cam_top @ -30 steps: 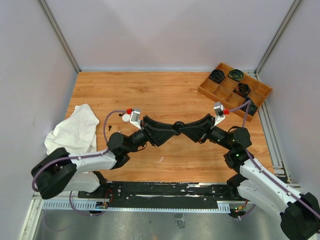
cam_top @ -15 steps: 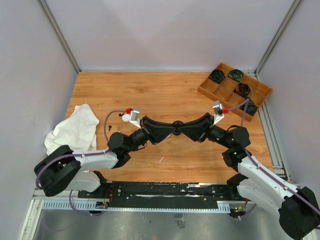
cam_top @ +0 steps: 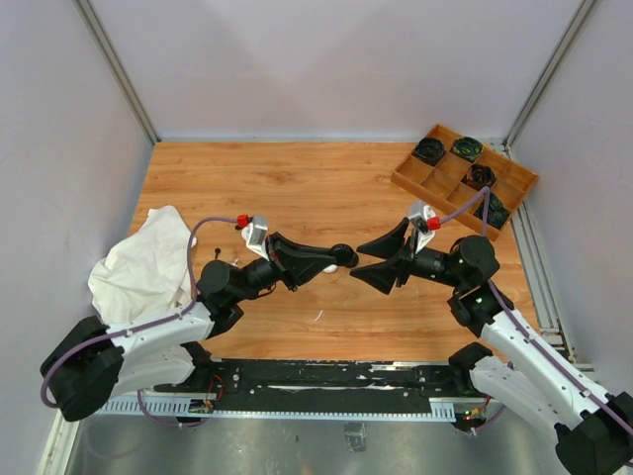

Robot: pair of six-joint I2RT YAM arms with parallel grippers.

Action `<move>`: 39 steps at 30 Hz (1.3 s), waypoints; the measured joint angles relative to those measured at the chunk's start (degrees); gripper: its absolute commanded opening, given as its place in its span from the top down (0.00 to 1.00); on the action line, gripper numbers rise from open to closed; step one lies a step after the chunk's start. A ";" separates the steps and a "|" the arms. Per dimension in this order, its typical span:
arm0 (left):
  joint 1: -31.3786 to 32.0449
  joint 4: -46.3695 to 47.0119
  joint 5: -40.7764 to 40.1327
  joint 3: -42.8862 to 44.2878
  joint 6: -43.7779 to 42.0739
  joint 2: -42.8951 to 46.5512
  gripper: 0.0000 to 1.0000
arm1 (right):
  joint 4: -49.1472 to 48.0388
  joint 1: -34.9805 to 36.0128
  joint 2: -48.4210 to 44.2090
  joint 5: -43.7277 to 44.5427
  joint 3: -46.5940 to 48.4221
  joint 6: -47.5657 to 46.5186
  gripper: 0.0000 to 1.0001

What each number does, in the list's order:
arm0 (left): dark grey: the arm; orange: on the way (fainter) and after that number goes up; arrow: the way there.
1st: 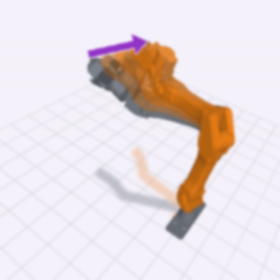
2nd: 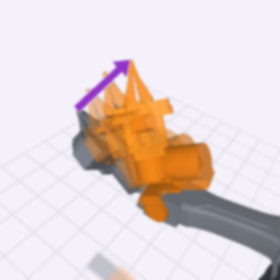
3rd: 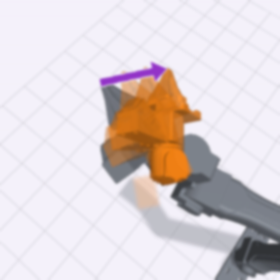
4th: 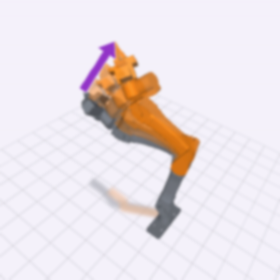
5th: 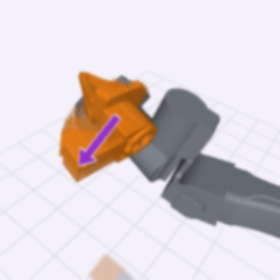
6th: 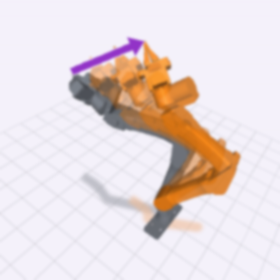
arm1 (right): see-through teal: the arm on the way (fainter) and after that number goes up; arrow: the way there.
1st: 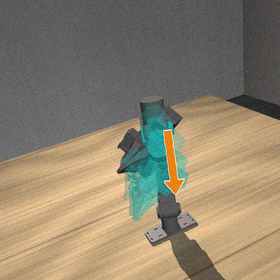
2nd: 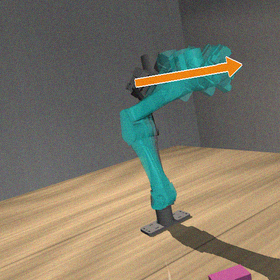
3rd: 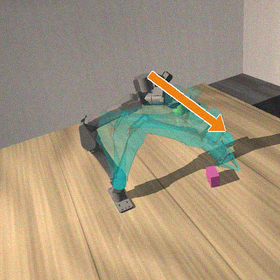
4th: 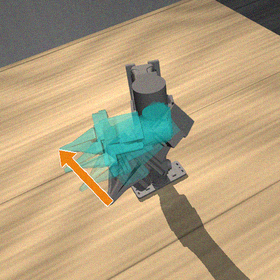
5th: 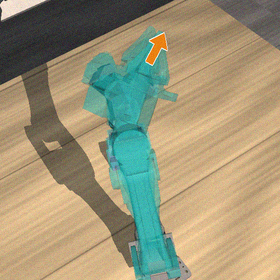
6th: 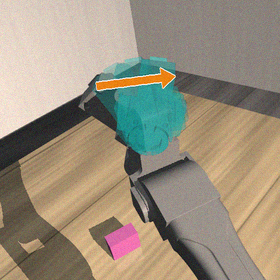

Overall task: Insert the wireless bluetooth earbuds into the charging case
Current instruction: Pick up the charging case at the center of the board.

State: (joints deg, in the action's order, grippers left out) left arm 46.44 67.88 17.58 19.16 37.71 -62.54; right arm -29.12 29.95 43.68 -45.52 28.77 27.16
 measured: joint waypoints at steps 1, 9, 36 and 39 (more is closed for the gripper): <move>-0.13 -3.78 0.55 0.66 -1.92 1.73 1.00 | 2.58 0.00 0.04 -0.96 1.57 -2.25 0.32; -0.24 -32.68 3.34 10.36 -17.97 8.13 1.00 | 14.03 0.00 1.70 -5.73 7.08 -15.50 0.27; -0.24 -69.64 13.03 28.70 -41.72 4.37 1.00 | 14.03 2.97 6.69 -9.14 6.62 -30.27 0.49; -0.24 -70.73 13.29 29.57 -42.12 4.04 1.00 | 14.03 3.45 6.93 -9.35 6.62 -30.80 0.49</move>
State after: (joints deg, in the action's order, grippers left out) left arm 46.19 -2.85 30.87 48.73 -4.40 -58.50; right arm -15.09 33.41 50.61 -54.87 35.40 -3.64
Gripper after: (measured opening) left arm 0.155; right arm 0.511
